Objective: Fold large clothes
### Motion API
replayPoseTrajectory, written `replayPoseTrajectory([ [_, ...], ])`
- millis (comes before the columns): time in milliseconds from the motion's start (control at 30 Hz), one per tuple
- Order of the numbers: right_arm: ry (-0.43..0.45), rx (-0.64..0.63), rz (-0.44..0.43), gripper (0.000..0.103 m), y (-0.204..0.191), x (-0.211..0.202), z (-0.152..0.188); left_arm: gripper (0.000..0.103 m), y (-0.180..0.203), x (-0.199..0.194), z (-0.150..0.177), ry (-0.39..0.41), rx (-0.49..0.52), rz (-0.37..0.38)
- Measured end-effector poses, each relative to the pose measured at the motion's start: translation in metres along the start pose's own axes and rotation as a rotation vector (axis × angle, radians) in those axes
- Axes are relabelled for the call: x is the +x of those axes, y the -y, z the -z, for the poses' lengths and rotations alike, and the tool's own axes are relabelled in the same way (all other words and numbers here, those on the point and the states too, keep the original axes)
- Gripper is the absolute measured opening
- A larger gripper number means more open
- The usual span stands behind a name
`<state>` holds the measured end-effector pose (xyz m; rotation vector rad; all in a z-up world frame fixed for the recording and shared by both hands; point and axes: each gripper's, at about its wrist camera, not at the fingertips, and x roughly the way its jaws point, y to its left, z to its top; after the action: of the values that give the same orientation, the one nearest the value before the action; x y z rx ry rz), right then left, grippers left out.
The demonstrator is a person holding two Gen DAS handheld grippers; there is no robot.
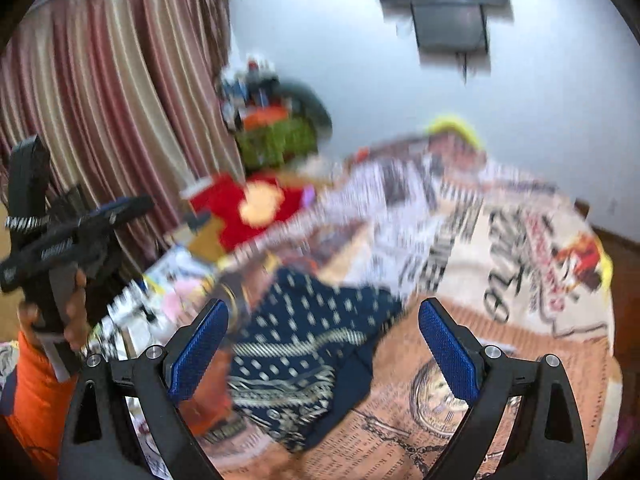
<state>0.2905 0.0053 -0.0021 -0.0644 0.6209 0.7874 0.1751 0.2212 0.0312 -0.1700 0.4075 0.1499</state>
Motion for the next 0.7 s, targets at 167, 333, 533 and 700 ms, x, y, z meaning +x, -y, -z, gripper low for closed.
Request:
replayPoseTrajectory([
  [167,0.211,-0.019,0.007,0.096,-0.028,-0.076,-0.002,0.095,0.032,-0.077,0.009,0.146,0.046,0.001],
  [333,0.377,-0.040,0.037,0.096,-0.053,-0.138,0.015,0.095,0.058,-0.130,0.034,0.246,0.066,-0.036],
  [533,0.455,-0.028,0.093,0.099,-0.078,-0.171,0.048,0.095,0.074,-0.153,0.060,0.277,0.043,-0.071],
  [700,0.455,-0.072,0.169,0.103,-0.095,-0.178,0.069,0.096,0.083,-0.154,0.076,0.271,0.057,-0.094],
])
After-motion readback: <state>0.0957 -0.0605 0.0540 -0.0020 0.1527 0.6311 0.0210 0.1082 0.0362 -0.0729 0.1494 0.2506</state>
